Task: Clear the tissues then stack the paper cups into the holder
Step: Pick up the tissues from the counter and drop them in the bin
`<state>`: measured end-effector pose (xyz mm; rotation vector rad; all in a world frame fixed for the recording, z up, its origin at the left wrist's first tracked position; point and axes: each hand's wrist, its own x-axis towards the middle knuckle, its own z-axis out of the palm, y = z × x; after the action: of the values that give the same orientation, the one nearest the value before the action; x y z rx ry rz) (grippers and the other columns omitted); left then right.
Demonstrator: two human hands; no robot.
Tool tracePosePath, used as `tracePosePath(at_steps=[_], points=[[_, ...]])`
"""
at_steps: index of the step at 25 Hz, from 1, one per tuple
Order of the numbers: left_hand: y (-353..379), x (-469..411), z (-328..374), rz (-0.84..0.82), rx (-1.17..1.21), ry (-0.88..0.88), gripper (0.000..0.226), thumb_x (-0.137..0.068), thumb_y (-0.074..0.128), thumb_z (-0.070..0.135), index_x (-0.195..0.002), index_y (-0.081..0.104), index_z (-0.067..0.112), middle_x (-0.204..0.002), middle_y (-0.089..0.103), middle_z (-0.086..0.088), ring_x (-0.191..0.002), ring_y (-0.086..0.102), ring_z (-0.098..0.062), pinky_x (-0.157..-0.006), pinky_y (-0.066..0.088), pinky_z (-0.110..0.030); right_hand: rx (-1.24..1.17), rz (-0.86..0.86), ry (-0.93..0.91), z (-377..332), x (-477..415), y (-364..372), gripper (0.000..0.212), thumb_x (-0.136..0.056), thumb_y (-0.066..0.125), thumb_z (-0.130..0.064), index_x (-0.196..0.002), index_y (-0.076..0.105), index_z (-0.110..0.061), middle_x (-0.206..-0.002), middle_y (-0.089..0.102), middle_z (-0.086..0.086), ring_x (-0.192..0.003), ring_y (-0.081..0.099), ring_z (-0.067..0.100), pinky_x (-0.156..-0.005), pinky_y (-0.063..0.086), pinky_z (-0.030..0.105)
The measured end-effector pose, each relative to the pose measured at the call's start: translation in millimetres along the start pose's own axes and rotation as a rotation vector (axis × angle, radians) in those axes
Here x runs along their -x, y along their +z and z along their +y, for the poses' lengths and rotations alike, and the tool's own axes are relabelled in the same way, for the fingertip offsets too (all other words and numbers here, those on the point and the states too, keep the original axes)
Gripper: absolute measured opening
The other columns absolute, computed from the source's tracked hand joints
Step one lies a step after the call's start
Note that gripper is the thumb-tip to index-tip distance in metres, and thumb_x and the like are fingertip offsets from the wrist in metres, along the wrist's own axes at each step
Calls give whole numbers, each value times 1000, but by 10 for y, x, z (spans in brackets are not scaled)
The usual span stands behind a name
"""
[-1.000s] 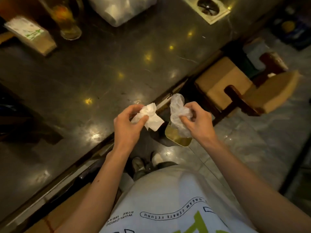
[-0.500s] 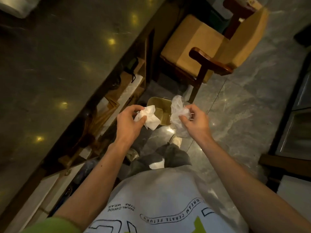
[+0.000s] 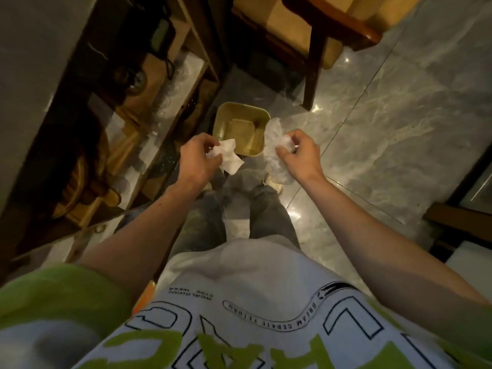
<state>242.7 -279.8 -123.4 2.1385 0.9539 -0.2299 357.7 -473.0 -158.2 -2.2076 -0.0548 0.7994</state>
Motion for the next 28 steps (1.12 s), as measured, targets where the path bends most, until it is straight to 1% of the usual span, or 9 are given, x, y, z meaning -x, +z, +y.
tracePosePath(at_steps=[2,5,12,15,17,20,25,26,28], points=[[177,-187,-43,-23,-1,-24,26,-86,71,14,-111,64,11,-104,63,2,-92,59,-8,-64,42,-6,12,-18,72,103,-166,92,23,-87,72,-21,-106,60,-19,-103,60,-4,-92,61,15,-78,47,22],[436,-498,-209,-57,42,-100,29,-83,73,15,-110,63,12,-100,60,5,-89,58,-6,-60,40,-4,14,-51,174,287,-392,322,27,-87,71,-20,-112,61,-14,-109,63,2,-94,58,15,-79,43,19],[1140,-1586,-1035,-150,3,-175,29,-83,76,11,-109,64,11,-100,62,5,-93,61,-10,-72,46,-8,42,-73,291,811,-1213,1181,33,-86,71,-25,-114,62,-10,-113,67,10,-100,64,24,-79,46,23],[1393,-2028,-1418,-150,-36,-170,29,-81,79,16,-107,65,11,-99,63,4,-92,61,-10,-83,52,-21,77,-105,322,1092,-1625,1576,39,-87,71,-30,-119,61,-11,-116,67,10,-104,64,26,-89,51,34],[1567,-2293,-1668,-153,-36,-125,30,-80,80,17,-105,66,9,-99,64,3,-92,62,-11,-83,53,-23,90,-115,326,1304,-1919,1821,42,-87,71,-33,-121,60,-10,-117,67,10,-106,64,27,-92,51,35],[1830,-2631,-1971,-201,-47,-64,30,-81,79,16,-106,64,7,-98,61,3,-91,59,-10,-76,49,-15,145,-116,307,1532,-2340,2140,47,-88,70,-37,-125,58,-11,-122,66,9,-111,62,26,-86,43,26],[2270,-2965,-2324,-309,2,-144,30,-89,70,9,-115,55,7,-95,52,11,-82,50,1,-69,40,-1,203,-77,260,1725,-2848,2564,45,-90,68,-33,-128,56,-12,-126,62,10,-117,58,27,-95,45,32],[2335,-3028,-2358,-312,5,-134,30,-89,69,9,-115,54,6,-101,53,6,-86,52,-3,-73,41,-3,199,-65,258,1751,-2914,2630,46,-90,67,-32,-129,55,-11,-128,61,11,-119,57,27,-97,44,33],[2473,-3167,-2384,-300,-2,-103,30,-89,70,9,-114,54,4,-116,56,-6,-101,56,-16,-87,48,-21,233,-50,235,1802,-3029,2756,48,-92,64,-32,-133,52,-11,-132,57,11,-122,53,27,-99,41,31]])
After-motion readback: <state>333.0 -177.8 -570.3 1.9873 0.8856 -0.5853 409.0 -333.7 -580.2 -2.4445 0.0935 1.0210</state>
